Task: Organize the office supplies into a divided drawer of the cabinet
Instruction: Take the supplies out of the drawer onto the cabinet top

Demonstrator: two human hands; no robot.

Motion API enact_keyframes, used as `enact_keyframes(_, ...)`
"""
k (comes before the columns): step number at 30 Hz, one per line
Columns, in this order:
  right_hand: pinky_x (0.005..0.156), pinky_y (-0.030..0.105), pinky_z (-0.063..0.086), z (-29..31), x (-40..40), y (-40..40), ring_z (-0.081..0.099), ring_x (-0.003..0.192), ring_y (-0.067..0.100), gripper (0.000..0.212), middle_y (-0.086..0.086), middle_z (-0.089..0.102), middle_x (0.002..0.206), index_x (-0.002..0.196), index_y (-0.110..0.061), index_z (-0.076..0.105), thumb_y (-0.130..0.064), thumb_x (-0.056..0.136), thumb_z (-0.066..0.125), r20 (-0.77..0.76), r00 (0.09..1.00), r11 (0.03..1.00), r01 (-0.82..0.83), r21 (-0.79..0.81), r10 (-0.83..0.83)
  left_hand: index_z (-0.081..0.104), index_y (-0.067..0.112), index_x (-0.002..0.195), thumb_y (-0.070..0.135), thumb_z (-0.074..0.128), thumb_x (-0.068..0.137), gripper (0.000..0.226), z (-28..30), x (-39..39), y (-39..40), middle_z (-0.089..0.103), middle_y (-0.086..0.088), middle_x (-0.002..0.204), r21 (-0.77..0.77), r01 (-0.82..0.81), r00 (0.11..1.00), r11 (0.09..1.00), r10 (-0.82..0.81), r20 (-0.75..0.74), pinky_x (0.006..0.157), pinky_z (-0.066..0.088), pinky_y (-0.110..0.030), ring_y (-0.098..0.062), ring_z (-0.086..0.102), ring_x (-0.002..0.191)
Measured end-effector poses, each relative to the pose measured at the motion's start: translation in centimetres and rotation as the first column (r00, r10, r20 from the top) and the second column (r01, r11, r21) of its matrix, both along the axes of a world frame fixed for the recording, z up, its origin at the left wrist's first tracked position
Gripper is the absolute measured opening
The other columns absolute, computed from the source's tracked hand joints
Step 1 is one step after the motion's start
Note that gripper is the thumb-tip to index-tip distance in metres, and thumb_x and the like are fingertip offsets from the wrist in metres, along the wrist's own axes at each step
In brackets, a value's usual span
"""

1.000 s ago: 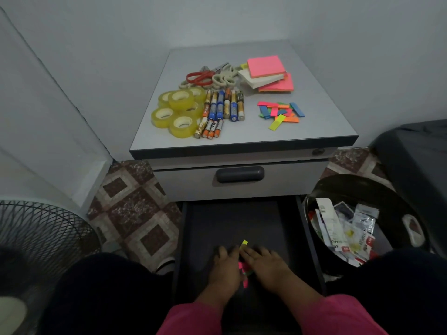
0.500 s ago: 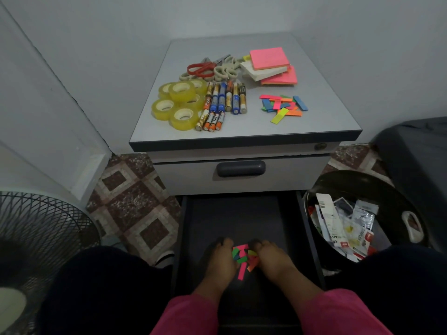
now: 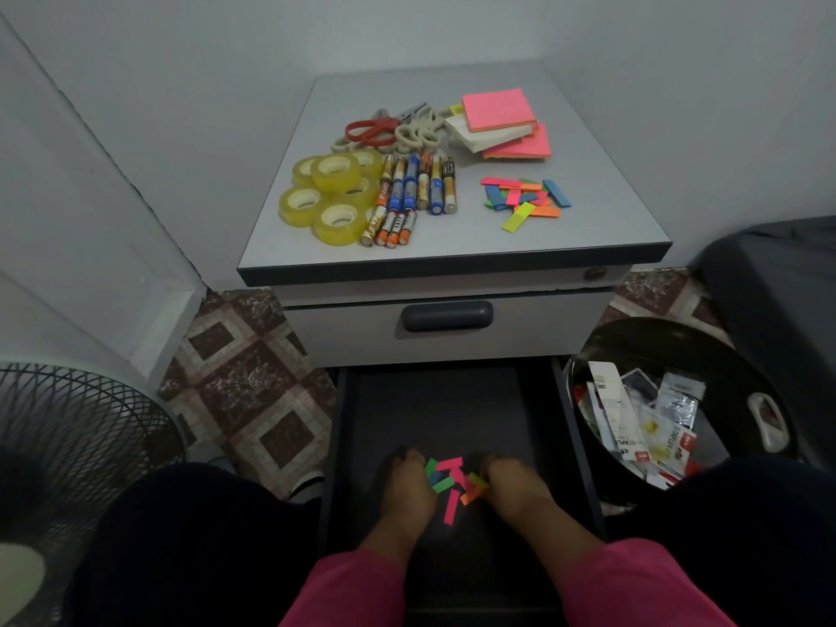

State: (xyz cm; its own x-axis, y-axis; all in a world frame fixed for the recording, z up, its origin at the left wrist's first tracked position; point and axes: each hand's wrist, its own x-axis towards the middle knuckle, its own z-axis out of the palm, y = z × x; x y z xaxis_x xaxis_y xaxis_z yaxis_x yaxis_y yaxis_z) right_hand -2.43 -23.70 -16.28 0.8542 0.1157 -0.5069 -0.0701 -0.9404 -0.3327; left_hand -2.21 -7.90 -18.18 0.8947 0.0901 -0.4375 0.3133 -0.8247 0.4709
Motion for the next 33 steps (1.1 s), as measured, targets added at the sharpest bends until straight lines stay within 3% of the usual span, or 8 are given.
enact_keyframes(4,0.098,0.031,0.042,0.2,0.0,0.0,0.054,0.118,0.025,0.029,0.009,0.056,0.128,0.122,-0.014,0.054,-0.023,0.096,0.046,-0.002,1.0,0.999,-0.013,-0.045,0.013,0.059,0.011,0.112,0.014,0.067,0.086,0.027,-0.2,0.2,0.2,0.061,-0.004,0.114,0.024,0.012,1.0,1.0,-0.012,-0.012,0.086,0.048,-0.026,-0.016,0.059,0.103)
enact_keyframes(10,0.096,0.029,0.042,0.5,-0.2,-0.1,0.054,0.118,0.025,0.029,0.007,0.056,0.128,0.123,-0.017,0.054,-0.024,0.096,0.045,0.035,0.999,0.998,-0.03,-0.058,0.032,0.067,0.01,0.102,0.013,0.062,0.087,0.016,0.0,0.1,0.0,0.064,-0.006,0.112,0.063,0.04,0.999,0.997,-0.04,-0.011,0.089,0.049,-0.028,-0.019,0.061,0.102)
enact_keyframes(16,0.093,0.03,0.042,1.0,-0.2,-0.2,0.057,0.112,0.02,0.024,0.004,0.06,0.121,0.115,-0.02,0.057,-0.025,0.099,0.04,0.019,0.999,0.998,-0.036,-0.052,0.037,0.063,0.012,0.106,0.016,0.057,0.092,0.016,-0.1,0.2,0.2,0.065,-0.004,0.11,0.105,0.083,0.997,0.991,-0.083,-0.013,0.085,0.046,-0.028,-0.019,0.061,0.103)
enact_keyframes(20,0.095,0.029,0.042,0.9,-0.4,-0.1,0.056,0.115,0.023,0.027,0.004,0.059,0.125,0.121,-0.019,0.055,-0.027,0.099,0.041,0.018,0.999,0.998,-0.032,-0.047,0.033,0.066,0.012,0.107,0.019,0.058,0.092,0.018,-0.1,0.2,0.2,0.067,-0.005,0.11,0.135,0.117,0.992,0.984,-0.111,-0.053,0.085,0.048,-0.029,-0.02,0.062,0.103)
enact_keyframes(26,0.094,0.03,0.044,1.0,-0.5,-0.2,0.057,0.115,0.026,0.026,0.007,0.06,0.124,0.117,-0.018,0.056,-0.026,0.096,0.043,0.02,1.0,0.998,0.009,-0.058,-0.008,0.07,0.007,0.101,0.024,0.053,0.092,0.026,0.1,0.1,0.0,0.069,-0.011,0.107,0.166,0.163,0.986,0.972,-0.166,0.001,0.086,0.046,-0.033,-0.027,0.063,0.102)
enact_keyframes(33,0.091,0.028,0.046,1.6,-0.5,-0.2,0.06,0.11,0.024,0.022,0.004,0.065,0.116,0.105,-0.024,0.063,-0.035,0.088,0.053,0.0,0.991,0.989,0.134,0.056,-0.135,0.066,0.01,0.107,0.028,0.046,0.096,0.03,0.3,0.1,-0.2,0.066,-0.01,0.112,0.226,0.199,0.975,0.954,-0.215,0.051,0.085,0.047,-0.032,-0.026,0.062,0.105)
